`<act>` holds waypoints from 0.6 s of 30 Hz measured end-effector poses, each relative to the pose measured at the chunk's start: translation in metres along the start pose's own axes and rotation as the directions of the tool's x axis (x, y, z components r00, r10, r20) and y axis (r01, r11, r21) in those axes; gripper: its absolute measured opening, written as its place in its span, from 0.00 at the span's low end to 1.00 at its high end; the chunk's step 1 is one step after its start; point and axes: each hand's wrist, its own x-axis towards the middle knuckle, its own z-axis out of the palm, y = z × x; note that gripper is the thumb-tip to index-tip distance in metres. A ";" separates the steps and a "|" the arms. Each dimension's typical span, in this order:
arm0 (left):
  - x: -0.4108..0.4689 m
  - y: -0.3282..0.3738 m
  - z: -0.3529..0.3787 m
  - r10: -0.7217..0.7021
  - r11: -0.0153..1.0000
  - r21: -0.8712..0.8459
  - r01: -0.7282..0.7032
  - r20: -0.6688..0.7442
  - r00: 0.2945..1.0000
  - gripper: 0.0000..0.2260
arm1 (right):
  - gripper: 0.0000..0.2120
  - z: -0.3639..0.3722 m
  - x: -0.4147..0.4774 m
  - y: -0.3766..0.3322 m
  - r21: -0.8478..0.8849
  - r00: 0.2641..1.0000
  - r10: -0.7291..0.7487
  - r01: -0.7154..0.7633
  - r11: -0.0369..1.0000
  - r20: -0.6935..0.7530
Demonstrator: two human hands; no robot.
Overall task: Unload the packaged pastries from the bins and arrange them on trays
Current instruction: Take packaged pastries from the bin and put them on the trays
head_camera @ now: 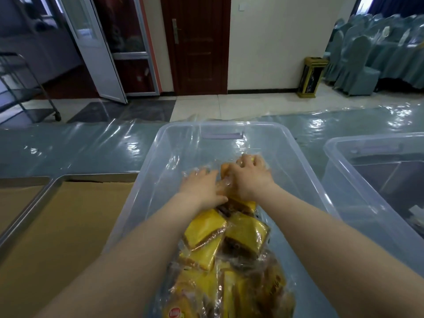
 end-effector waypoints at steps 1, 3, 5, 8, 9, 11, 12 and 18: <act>0.005 -0.001 0.014 -0.032 0.999 0.007 0.032 0.024 0.999 0.39 | 0.27 0.009 0.003 0.002 0.000 0.999 0.000 0.000 1.000 0.042; 0.010 -0.005 0.039 -0.089 0.996 -0.007 0.089 0.044 0.995 0.42 | 0.29 0.022 0.008 0.006 -0.027 0.996 -0.010 0.012 1.000 0.086; 0.014 -0.009 0.056 -0.134 0.991 -0.010 0.134 0.022 0.991 0.43 | 0.32 0.028 0.013 0.009 -0.031 0.991 -0.022 0.026 0.999 0.129; 0.017 -0.023 0.070 -0.217 0.973 -0.085 0.214 -0.031 0.976 0.41 | 0.42 0.032 0.016 0.012 -0.014 0.974 -0.043 0.048 0.999 0.221; 0.017 -0.028 0.073 -0.236 0.965 -0.126 0.231 -0.029 0.971 0.39 | 0.45 0.033 0.015 0.012 -0.013 0.972 -0.044 0.048 0.999 0.232; 0.014 -0.037 0.079 -0.252 0.955 -0.165 0.246 -0.017 0.968 0.34 | 0.43 0.037 0.013 0.011 -0.014 0.978 -0.037 0.040 0.999 0.207; 0.013 -0.039 0.081 -0.253 0.954 -0.169 0.246 -0.023 0.967 0.29 | 0.39 0.038 0.012 0.011 -0.009 0.982 -0.031 0.034 0.999 0.184; 0.006 -0.031 0.069 -0.237 0.969 -0.096 0.228 -0.099 0.966 0.13 | 0.21 0.034 0.009 0.011 0.053 0.998 0.000 -0.004 0.999 0.069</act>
